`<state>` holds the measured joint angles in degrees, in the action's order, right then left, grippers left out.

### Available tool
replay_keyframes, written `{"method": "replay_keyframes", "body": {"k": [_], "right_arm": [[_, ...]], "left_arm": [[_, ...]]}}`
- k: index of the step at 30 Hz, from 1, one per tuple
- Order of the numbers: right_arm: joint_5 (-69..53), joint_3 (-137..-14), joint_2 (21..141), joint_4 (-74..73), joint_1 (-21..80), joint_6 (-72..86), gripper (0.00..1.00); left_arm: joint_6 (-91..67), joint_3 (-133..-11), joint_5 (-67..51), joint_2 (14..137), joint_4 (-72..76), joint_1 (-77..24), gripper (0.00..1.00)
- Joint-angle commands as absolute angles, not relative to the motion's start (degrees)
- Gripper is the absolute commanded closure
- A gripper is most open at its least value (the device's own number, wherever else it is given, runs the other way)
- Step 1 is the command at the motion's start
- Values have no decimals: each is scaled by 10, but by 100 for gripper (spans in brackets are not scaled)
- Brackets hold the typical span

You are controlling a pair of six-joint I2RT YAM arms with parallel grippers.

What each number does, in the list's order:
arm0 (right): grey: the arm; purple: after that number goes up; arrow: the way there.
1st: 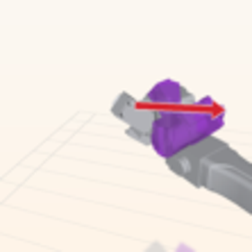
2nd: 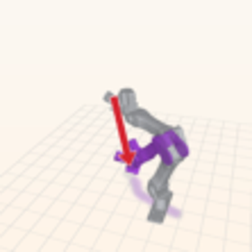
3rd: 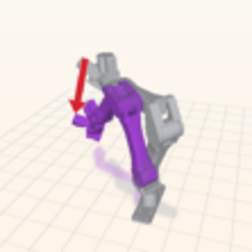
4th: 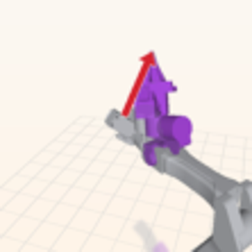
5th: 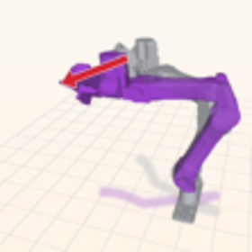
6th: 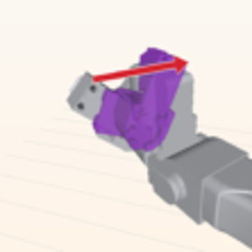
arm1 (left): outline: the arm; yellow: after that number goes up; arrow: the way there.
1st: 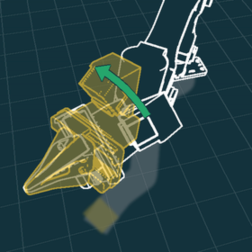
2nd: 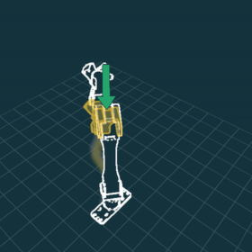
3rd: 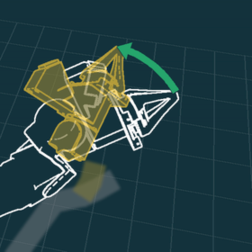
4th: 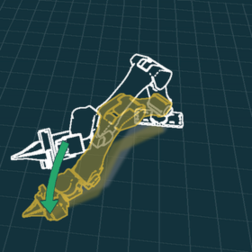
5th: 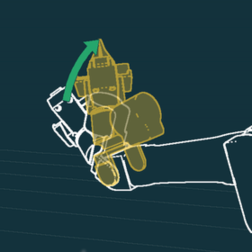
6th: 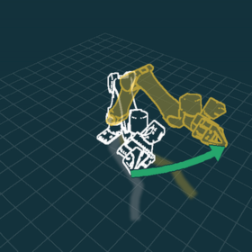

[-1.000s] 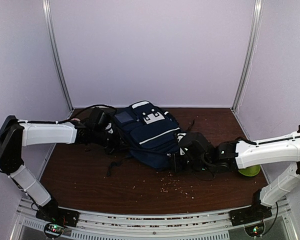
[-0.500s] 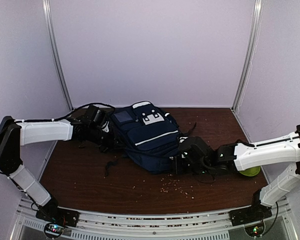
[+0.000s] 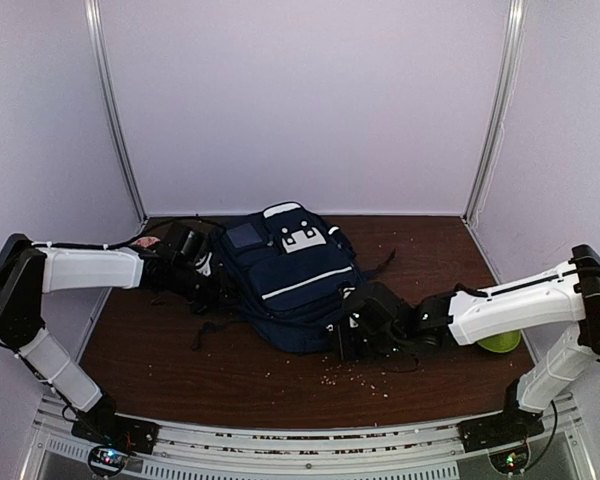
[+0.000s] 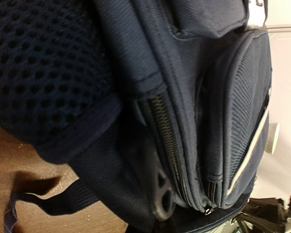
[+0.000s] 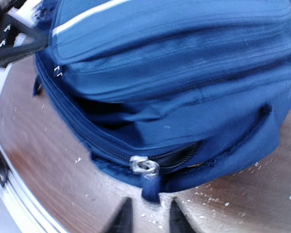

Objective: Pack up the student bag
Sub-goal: Zip the student bag at the center of the board, then adjust the student bag at the center of the board.

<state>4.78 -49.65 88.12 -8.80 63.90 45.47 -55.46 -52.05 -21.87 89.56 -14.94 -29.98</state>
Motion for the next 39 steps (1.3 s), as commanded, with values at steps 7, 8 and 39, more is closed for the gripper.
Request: {"method": "replay_keyframes", "body": {"k": [7, 8, 39], "right_arm": [[-39, -610, 794, -139, 580, 417, 42], [-39, -609, 791, -125, 568, 423, 41], [-105, -737, 1121, -51, 337, 488, 40]], "left_arm": [[-465, -551, -169, 814, -180, -294, 78], [-462, -548, -169, 806, -184, -294, 69], [-521, -376, 65, 598, -240, -403, 29]]}}
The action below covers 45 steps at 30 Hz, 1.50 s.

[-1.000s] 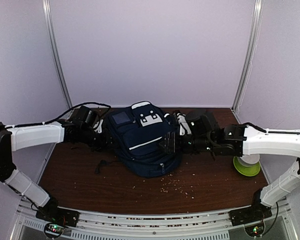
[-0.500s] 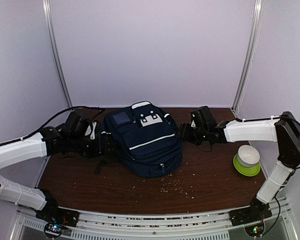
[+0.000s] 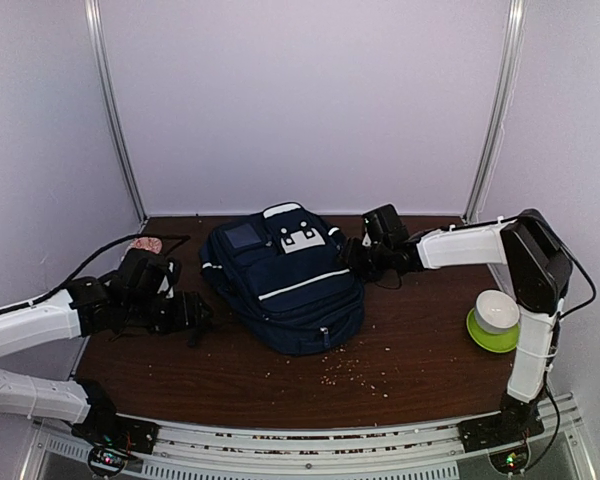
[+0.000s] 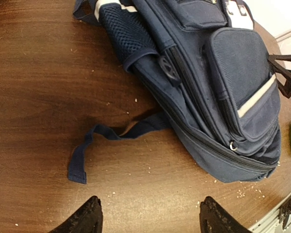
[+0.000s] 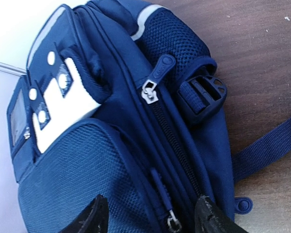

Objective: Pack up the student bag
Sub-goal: Adjust the student bag at the center of the board.

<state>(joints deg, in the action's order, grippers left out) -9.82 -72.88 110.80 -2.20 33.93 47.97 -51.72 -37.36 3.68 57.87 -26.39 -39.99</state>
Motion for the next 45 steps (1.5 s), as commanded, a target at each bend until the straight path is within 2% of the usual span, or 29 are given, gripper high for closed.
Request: {"method": "replay_keyframes", "body": {"k": [1, 2, 4, 6, 9, 10, 14, 19, 28, 31, 34, 39, 45], "right_arm": [[-107, -720, 1115, -34, 337, 492, 42], [-119, -703, 1108, -7, 337, 498, 47], [-158, -676, 1095, 44, 339, 514, 67], [-173, -656, 1075, 72, 349, 522, 82], [-183, -625, 1036, 100, 369, 526, 99], [-183, -606, 1022, 107, 376, 531, 100], [-166, -529, 951, 149, 398, 559, 100], [-98, -458, 859, 153, 441, 586, 100], [36, -424, 786, 166, 503, 638, 100], [74, -431, 774, 190, 503, 648, 100], [90, -438, 766, 237, 503, 650, 100], [76, -475, 760, 273, 503, 647, 100], [59, -520, 752, 274, 503, 646, 100]], "left_arm": [[-516, -379, 73, 607, -237, -403, 29], [-512, -382, 83, 618, -236, -402, 29], [-504, -385, 80, 641, -223, -391, 28], [-496, -392, 47, 674, -191, -372, 27], [-475, -432, 2, 740, -160, -357, 26], [-467, -457, -4, 769, -163, -356, 26], [-429, -543, -3, 875, -180, -355, 30], [-397, -659, -52, 989, -182, -354, 41], [-366, -893, -112, 1112, -215, -357, 67], [-357, -960, -109, 1130, -246, -357, 69], [-351, -988, -99, 1121, -270, -358, 66], [-357, -955, -83, 1066, -273, -357, 46], [-372, -894, -77, 982, -259, -358, 31]]}}
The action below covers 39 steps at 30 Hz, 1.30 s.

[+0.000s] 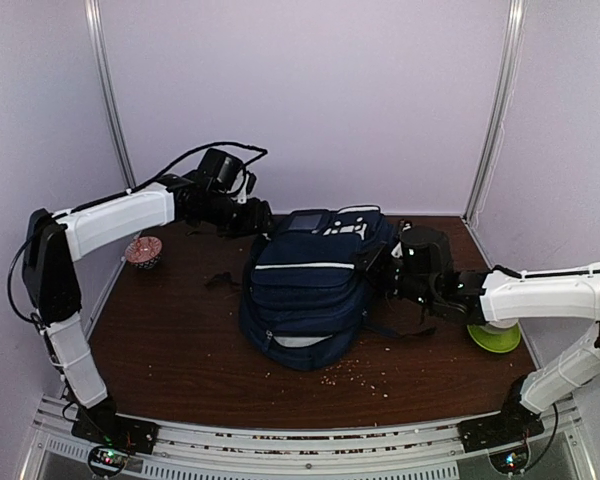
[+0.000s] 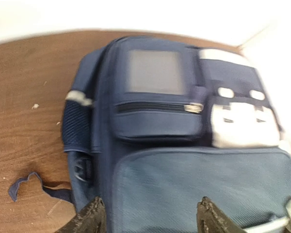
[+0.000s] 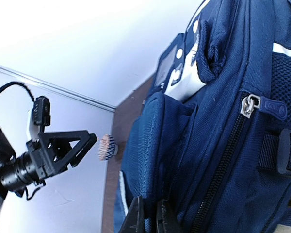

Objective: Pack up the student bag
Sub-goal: Adjust the student bag at the center of the board.

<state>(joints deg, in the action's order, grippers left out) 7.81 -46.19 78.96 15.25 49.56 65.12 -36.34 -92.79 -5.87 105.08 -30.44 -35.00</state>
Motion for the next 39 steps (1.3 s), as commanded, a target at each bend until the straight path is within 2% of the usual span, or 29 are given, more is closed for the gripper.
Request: {"method": "replay_keyframes", "body": {"k": [1, 5, 14, 16, 20, 24, 30, 33, 39], "right_arm": [[60, -516, 750, 285, 503, 654, 100], [58, -508, 751, 316, 503, 673, 100], [74, -483, 798, 192, 503, 671, 100], [67, -485, 806, 157, 502, 662, 92], [40, -476, 803, 136, 496, 643, 70], [32, -477, 781, 70, 491, 606, 54], [42, -439, 710, -24, 481, 548, 43], [56, -395, 671, -46, 469, 537, 42], [-12, -288, 668, 71, 441, 596, 42]], "left_arm": [[-374, -876, -73, 966, -254, -358, 30], [-383, -812, -60, 916, -240, -359, 28], [-378, -715, 0, 867, -240, -392, 29], [-366, -717, 28, 867, -258, -412, 29], [-343, -726, 75, 868, -288, -461, 30], [-334, -732, 110, 876, -302, -498, 30], [-362, -693, 150, 858, -317, -506, 31], [-376, -649, 173, 823, -313, -505, 29], [-407, -592, 125, 797, -274, -484, 27]]}}
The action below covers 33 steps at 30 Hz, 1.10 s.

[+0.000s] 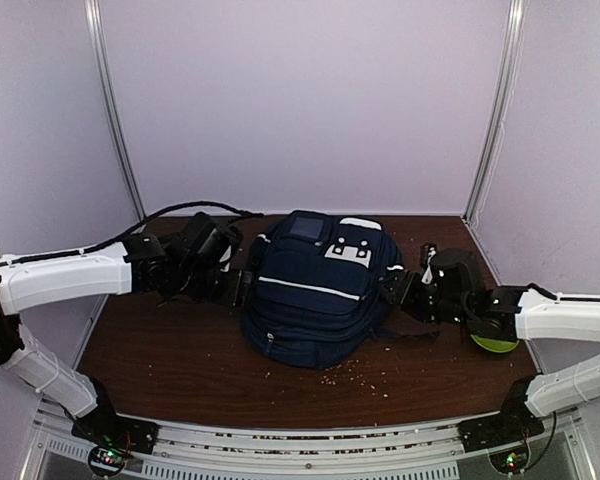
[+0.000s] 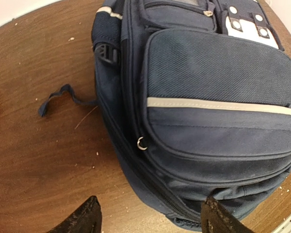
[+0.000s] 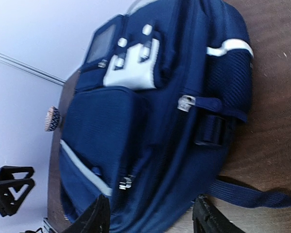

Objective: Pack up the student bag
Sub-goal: Adjust the student bag at the center of the board.

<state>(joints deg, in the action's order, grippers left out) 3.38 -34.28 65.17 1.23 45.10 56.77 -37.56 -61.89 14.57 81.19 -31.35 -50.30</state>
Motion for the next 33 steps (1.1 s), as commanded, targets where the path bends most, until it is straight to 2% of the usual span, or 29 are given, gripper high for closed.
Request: {"method": "replay_keyframes", "body": {"k": [1, 4, 11, 16, 22, 25, 30, 33], "right_arm": [[-37, -273, 676, 120, 442, 608, 42], [-104, -240, 718, 297, 454, 658, 43], [-106, -293, 820, 328, 507, 717, 46], [-120, -350, 891, 394, 543, 757, 48], [-134, -497, 963, 348, 563, 736, 48], [-145, -540, 975, 309, 563, 708, 48], [-122, -562, 895, 148, 561, 582, 46], [-60, -567, 837, 16, 560, 487, 44]], "left_arm": [[-418, -575, 97, 795, -248, -473, 27], [-446, -521, 7, 788, -164, -437, 27], [-485, -488, -120, 839, -70, -362, 26], [-453, -557, -181, 929, -76, -357, 34], [-425, -644, -167, 975, -118, -342, 35], [-397, -686, -113, 966, -189, -330, 35], [-366, -691, -20, 885, -259, -325, 31], [-360, -659, 12, 819, -270, -327, 29]]}}
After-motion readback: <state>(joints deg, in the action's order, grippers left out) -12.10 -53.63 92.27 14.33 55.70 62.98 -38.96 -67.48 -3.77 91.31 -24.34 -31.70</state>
